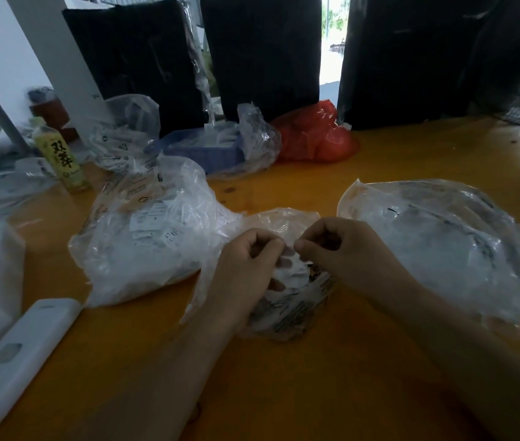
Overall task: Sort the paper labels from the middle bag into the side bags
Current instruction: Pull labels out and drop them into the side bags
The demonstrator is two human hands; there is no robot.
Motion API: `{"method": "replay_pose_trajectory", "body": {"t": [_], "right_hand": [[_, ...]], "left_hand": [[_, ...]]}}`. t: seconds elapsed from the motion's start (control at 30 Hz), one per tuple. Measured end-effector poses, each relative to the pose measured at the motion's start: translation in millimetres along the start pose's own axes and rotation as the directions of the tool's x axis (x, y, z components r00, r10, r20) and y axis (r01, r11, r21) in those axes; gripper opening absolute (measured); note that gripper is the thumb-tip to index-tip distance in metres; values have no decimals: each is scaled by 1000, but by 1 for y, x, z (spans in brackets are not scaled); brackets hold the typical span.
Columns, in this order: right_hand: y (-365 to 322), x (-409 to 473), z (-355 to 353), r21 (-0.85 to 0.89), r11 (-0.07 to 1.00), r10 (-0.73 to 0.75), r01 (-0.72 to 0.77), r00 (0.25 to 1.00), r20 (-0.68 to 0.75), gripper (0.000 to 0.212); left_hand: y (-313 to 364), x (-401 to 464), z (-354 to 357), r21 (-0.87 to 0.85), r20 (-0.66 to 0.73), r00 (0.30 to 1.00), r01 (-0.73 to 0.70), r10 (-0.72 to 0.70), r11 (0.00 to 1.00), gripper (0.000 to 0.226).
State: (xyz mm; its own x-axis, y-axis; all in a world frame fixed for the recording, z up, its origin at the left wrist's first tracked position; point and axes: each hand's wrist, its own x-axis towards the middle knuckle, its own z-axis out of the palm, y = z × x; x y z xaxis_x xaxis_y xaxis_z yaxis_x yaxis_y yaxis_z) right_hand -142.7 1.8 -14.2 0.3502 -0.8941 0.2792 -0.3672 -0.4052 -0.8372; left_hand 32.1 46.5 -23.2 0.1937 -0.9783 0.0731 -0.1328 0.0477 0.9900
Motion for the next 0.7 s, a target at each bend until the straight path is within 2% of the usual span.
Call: {"method": "replay_pose_trajectory", "body": {"t": [0.2, 0.33, 0.37, 0.43, 0.5, 0.63, 0.7], "right_hand": [[0, 0, 5, -38, 999, -24, 18, 990, -140, 15], [3, 3, 7, -103, 995, -19, 2, 986, -168, 22], [5, 4, 6, -164, 986, -34, 10, 989, -145, 20], [7, 5, 6, -389, 920, -67, 52, 997, -26, 19], [9, 5, 5, -581, 811, -32, 71, 997, 77, 24], [9, 4, 9, -738, 674, 58, -6, 997, 45, 30], [10, 2, 14, -759, 650, 59, -20, 998, 25, 40]], "left_hand": [[2, 2, 0, -238, 141, 986, 126, -94, 963, 21], [1, 6, -4, -424, 71, 981, 192, -178, 885, 17], [1, 7, -5, -472, 53, 980, 194, -192, 860, 16], [1, 9, -8, -547, 19, 980, 174, -196, 819, 16], [1, 11, -10, -572, -7, 983, 145, -181, 808, 16], [1, 12, -7, -583, -2, 988, 123, -153, 803, 14], [2, 12, -5, -603, 17, 990, 122, -140, 788, 27]]}}
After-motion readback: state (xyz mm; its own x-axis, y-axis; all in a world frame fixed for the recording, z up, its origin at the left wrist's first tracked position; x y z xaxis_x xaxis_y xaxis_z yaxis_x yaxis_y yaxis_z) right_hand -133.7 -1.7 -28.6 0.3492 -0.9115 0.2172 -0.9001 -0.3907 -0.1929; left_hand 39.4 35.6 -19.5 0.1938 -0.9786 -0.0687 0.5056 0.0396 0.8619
